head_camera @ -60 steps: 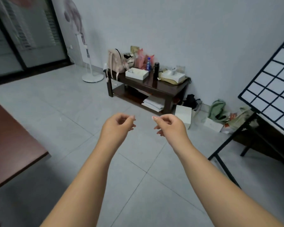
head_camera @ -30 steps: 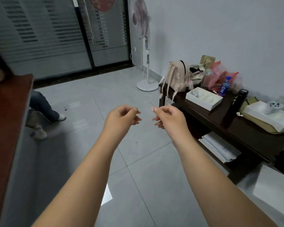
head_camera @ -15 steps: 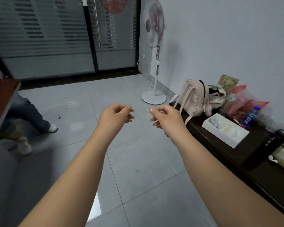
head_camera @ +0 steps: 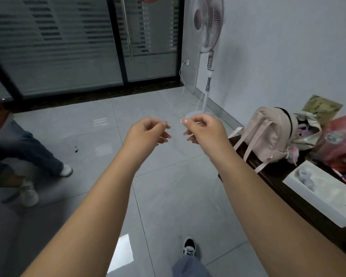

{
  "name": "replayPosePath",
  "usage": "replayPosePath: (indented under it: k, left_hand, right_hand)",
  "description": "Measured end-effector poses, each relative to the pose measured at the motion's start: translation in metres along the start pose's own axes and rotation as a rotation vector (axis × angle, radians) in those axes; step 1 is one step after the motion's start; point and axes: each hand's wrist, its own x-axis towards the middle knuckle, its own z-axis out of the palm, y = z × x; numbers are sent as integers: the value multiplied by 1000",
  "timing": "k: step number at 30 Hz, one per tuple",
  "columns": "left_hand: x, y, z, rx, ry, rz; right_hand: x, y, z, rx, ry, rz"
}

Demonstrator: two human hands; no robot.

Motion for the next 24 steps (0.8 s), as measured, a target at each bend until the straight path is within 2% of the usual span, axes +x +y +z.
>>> replayPosePath:
  k: [11, 24]
  left_hand:
    - [229, 31, 14, 122, 125, 9]
    - [443, 10, -5, 61, 208, -26]
  right_hand:
    - [251, -14, 17, 18, -88, -91]
    - [451, -11, 103, -38, -179, -104]
